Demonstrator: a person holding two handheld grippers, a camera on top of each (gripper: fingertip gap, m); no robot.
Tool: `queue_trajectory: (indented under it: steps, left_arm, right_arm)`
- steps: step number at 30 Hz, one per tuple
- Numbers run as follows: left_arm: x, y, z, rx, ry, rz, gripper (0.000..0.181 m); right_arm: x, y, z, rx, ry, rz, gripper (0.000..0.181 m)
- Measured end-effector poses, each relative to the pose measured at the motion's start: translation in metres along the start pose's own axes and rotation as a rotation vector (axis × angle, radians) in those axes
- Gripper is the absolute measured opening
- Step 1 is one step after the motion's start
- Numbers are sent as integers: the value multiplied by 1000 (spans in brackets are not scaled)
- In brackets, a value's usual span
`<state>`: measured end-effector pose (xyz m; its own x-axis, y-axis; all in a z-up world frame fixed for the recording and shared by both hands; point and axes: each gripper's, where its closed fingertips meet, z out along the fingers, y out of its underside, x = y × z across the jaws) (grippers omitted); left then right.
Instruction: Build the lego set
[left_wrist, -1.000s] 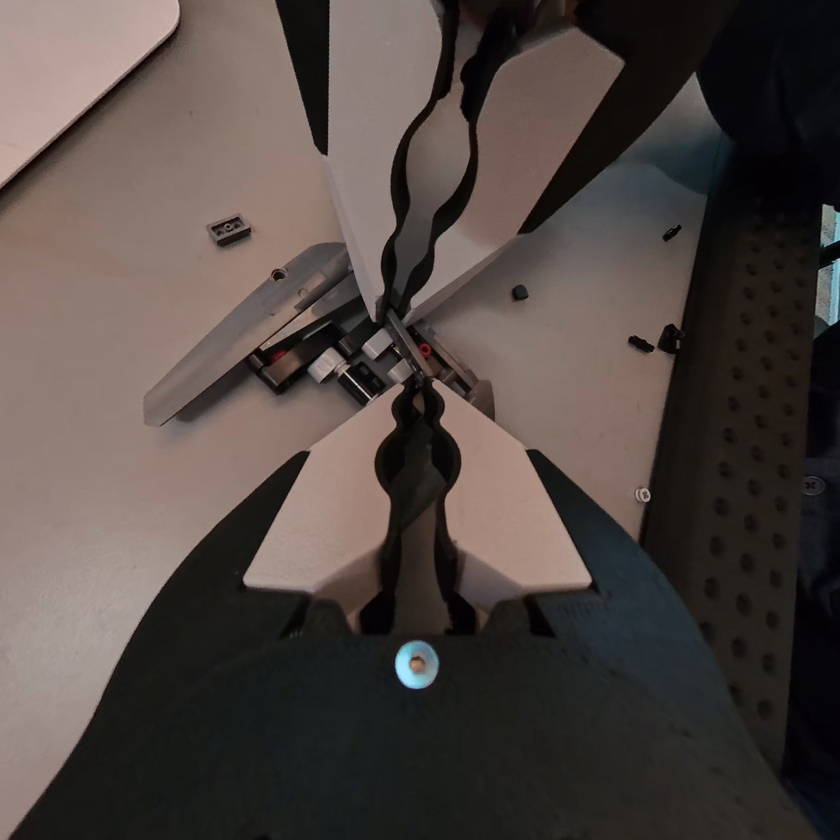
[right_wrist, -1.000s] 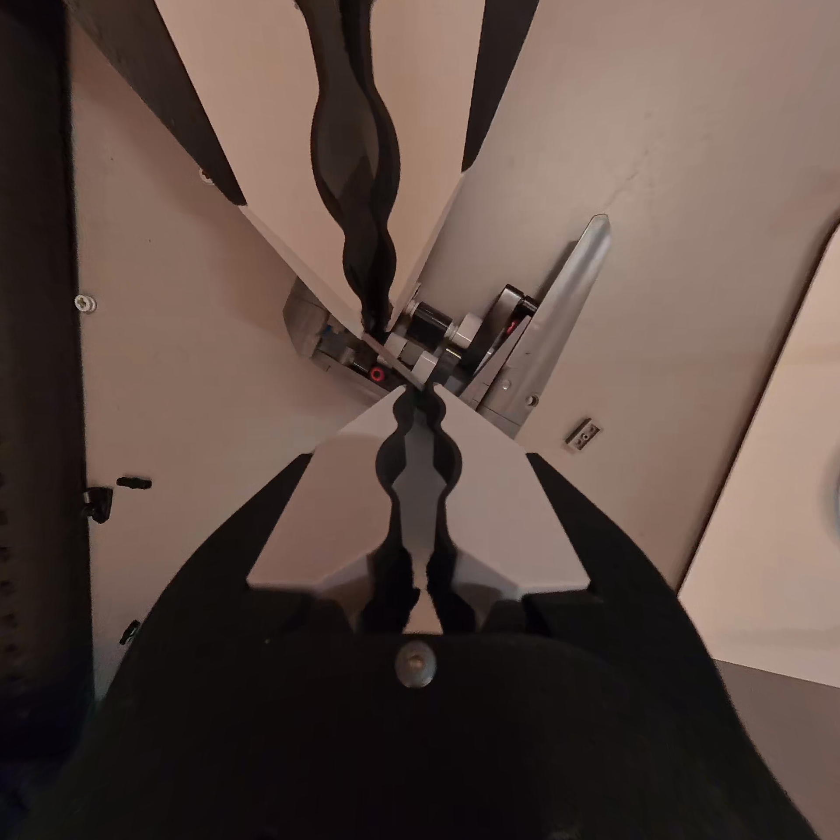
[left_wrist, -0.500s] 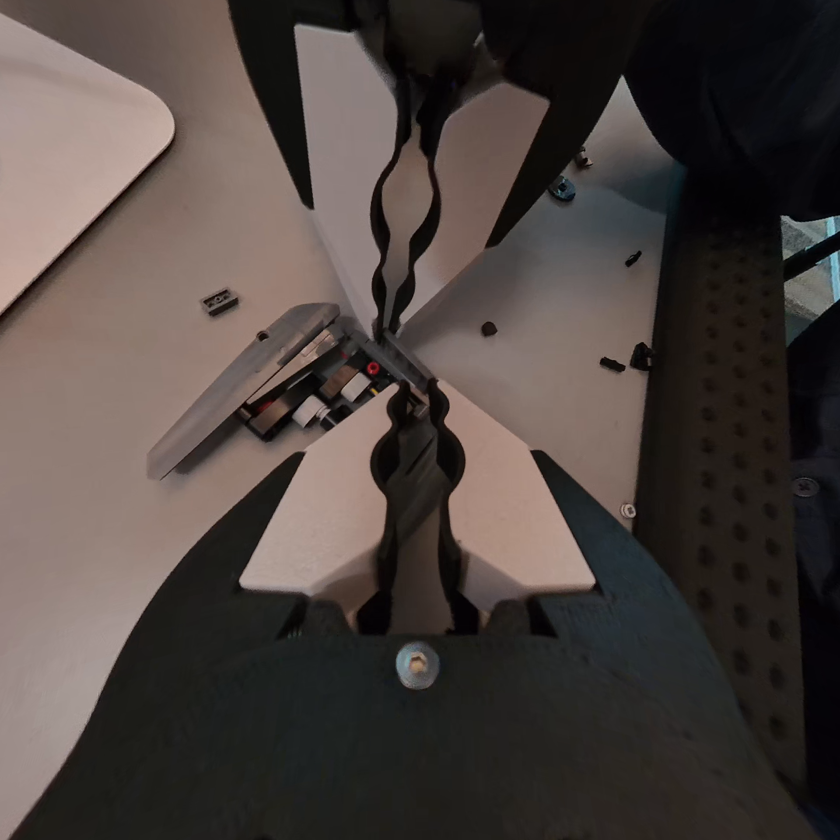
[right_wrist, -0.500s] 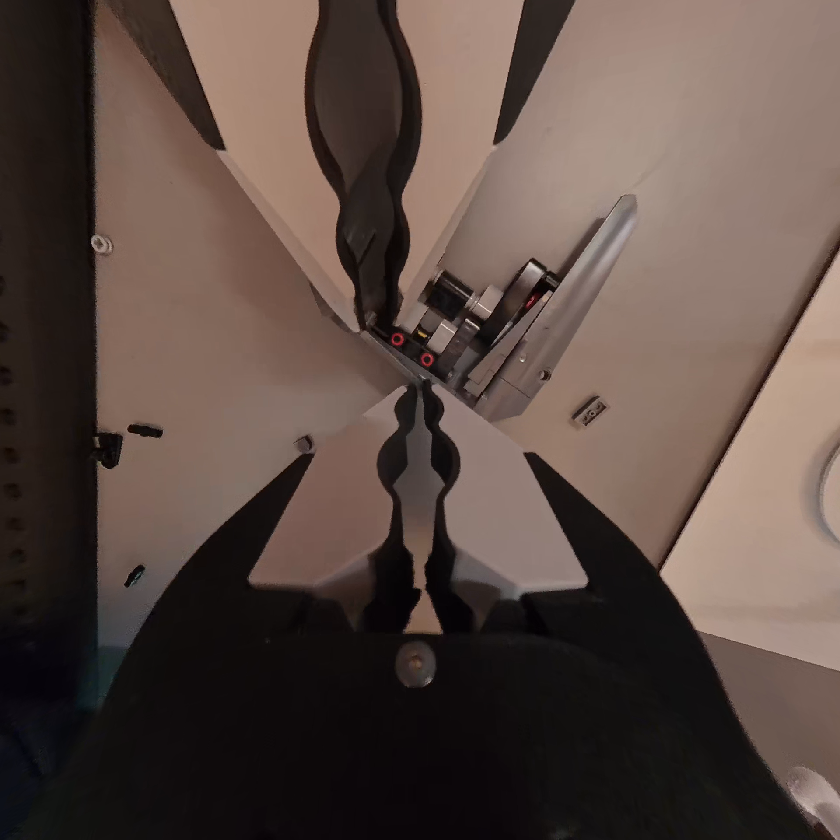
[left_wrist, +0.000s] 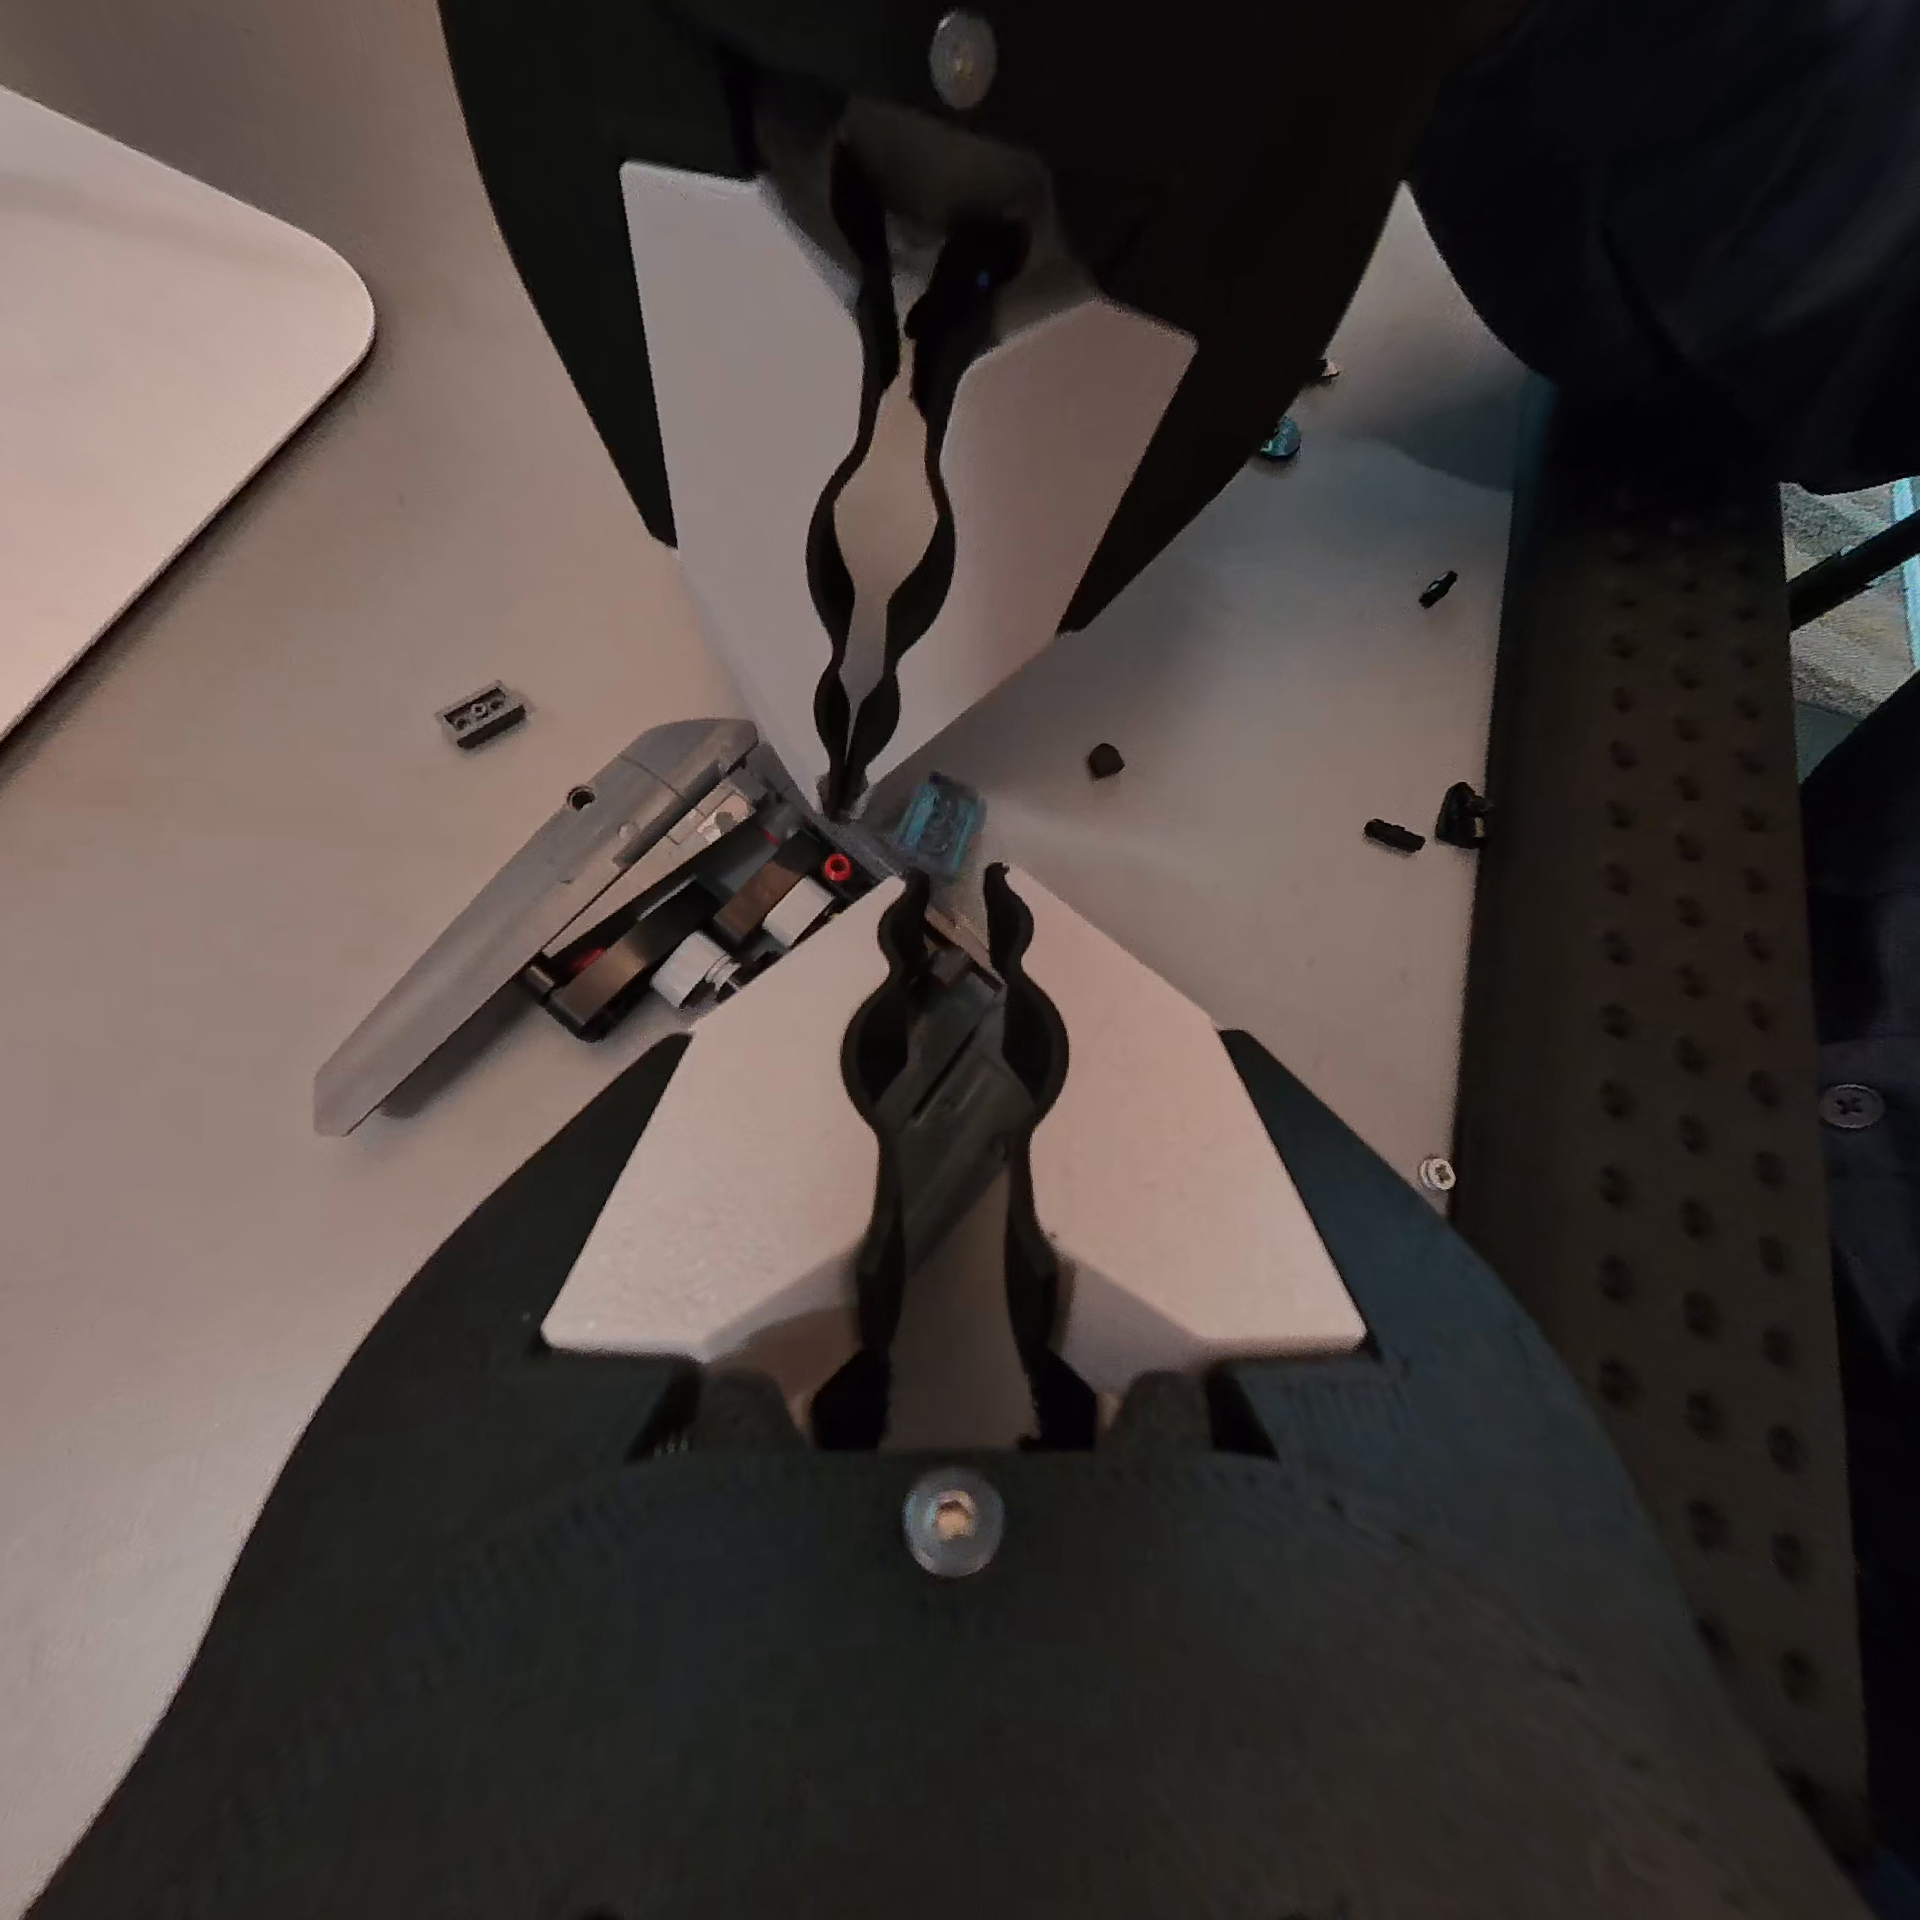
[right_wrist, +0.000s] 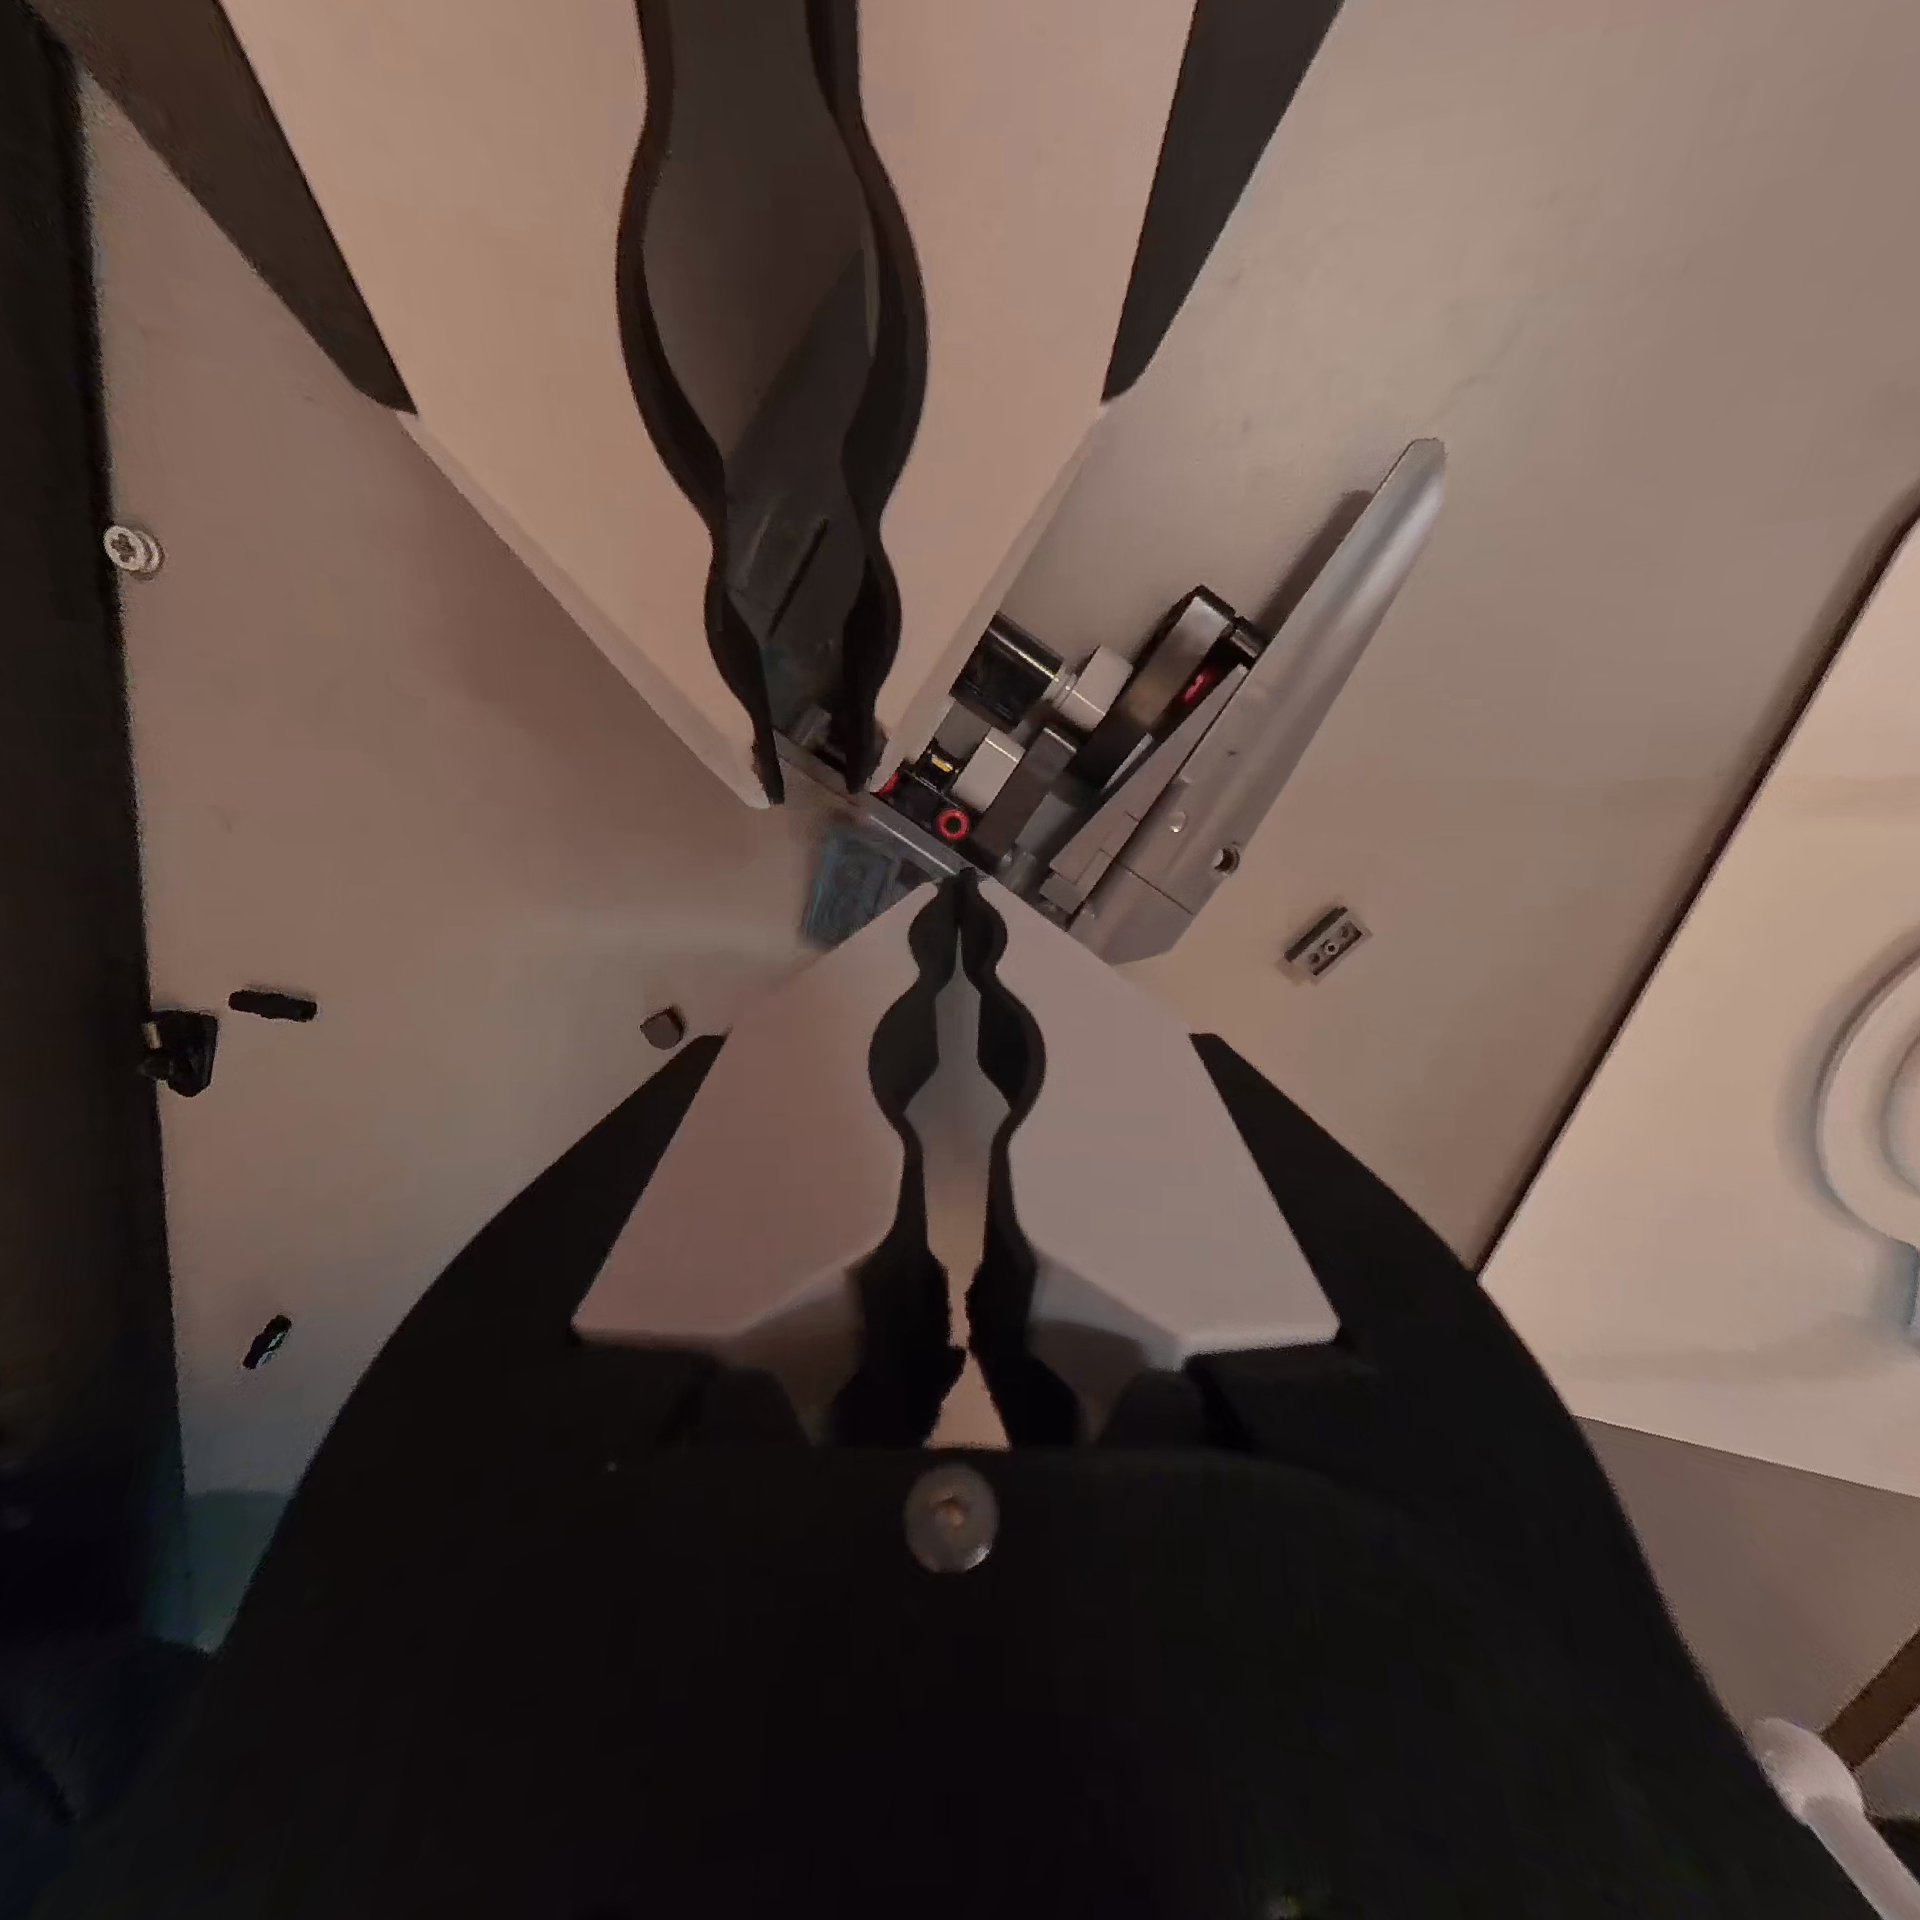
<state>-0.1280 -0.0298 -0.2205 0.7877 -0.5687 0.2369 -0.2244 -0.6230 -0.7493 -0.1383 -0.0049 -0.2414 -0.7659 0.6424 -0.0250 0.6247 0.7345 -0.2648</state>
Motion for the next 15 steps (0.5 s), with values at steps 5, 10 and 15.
queue_trajectory:
  steps: [5,10,15]
  left_arm:
    - [0,2,1,-12,-10,7,11]
    - [-10,15,2,-75,-61,-7,11]
    - [-12,25,1,-112,-52,-24,9]
  right_arm:
    - [-1,1,-1,4,-7,2,0]
    - [-16,15,-9,-34,-71,5,8]
    - [-26,26,0,-87,-90,-70,22]
